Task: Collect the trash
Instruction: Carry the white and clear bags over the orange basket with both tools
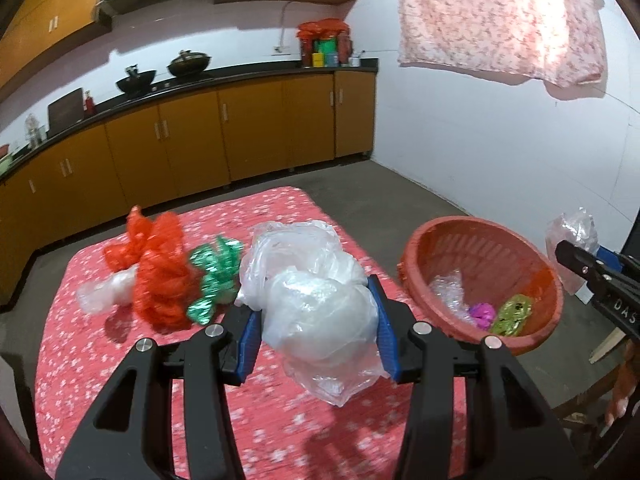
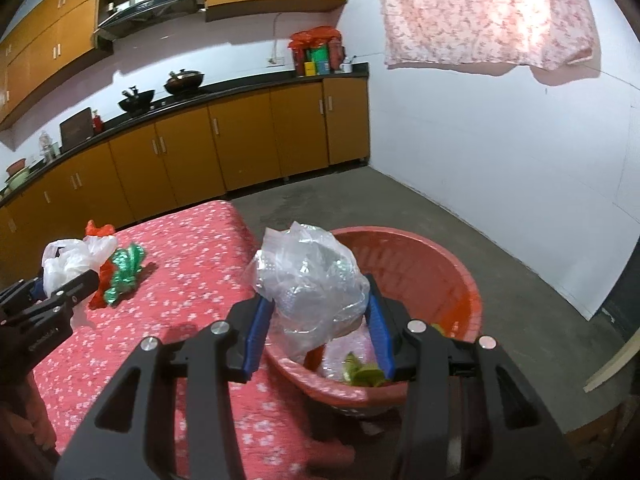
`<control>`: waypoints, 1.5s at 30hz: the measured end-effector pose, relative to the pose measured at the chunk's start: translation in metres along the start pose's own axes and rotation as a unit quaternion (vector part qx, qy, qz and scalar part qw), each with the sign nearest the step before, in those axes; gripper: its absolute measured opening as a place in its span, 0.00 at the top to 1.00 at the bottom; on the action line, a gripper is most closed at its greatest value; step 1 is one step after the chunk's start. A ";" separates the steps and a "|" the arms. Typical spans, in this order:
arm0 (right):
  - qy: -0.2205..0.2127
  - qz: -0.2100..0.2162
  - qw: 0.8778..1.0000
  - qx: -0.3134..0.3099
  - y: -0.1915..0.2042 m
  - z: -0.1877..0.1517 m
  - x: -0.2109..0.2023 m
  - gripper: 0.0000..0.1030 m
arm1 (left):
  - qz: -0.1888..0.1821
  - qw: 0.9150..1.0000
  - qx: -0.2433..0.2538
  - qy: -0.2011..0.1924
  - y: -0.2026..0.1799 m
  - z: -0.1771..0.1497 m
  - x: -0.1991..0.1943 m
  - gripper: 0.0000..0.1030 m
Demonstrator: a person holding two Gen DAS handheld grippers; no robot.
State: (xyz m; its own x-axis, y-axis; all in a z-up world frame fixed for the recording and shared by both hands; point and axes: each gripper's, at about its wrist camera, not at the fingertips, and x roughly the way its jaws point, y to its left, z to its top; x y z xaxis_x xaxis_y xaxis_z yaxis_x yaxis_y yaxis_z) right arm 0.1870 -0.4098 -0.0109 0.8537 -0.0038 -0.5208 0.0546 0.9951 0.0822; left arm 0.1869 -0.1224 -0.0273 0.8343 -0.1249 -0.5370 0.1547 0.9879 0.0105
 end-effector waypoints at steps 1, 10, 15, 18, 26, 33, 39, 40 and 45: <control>0.000 -0.003 1.000 0.003 -0.003 0.000 0.001 0.57 | -0.004 1.000 0.003 0.000 -0.005 0.001 0.002 0.53; 0.000 -0.024 1.000 0.019 -0.030 0.001 0.009 0.57 | -0.037 0.999 0.029 0.002 -0.047 0.011 0.019 0.53; -0.001 -0.031 0.999 0.025 -0.041 0.002 0.013 0.57 | -0.048 0.998 0.037 0.004 -0.061 0.013 0.027 0.53; -0.001 -0.034 0.999 0.028 -0.047 0.003 0.016 0.57 | -0.053 0.998 0.041 0.009 -0.068 0.014 0.033 0.53; 0.000 -0.040 0.999 0.036 -0.056 0.006 0.027 0.57 | -0.068 0.996 0.050 0.018 -0.084 0.014 0.048 0.53; 0.002 -0.046 0.998 0.035 -0.061 0.005 0.036 0.57 | -0.095 0.994 0.055 0.020 -0.099 0.016 0.061 0.53; 0.002 -0.050 0.998 0.035 -0.068 0.011 0.048 0.57 | -0.118 0.991 0.063 0.023 -0.114 0.019 0.074 0.53; 0.001 -0.050 0.998 0.035 -0.069 0.013 0.050 0.57 | -0.125 0.990 0.064 0.025 -0.116 0.020 0.077 0.53; 0.000 -0.048 0.998 0.029 -0.074 0.018 0.059 0.57 | -0.143 0.987 0.072 0.029 -0.126 0.020 0.088 0.53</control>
State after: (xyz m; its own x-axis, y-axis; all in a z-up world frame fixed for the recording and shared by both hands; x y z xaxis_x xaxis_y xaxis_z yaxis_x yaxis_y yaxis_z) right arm 0.2420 -0.4856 -0.0326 0.8430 -0.0986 -0.5287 0.1656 0.9829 0.0807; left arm 0.2509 -0.2598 -0.0590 0.7140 -0.3871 -0.5834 0.4565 0.8892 -0.0313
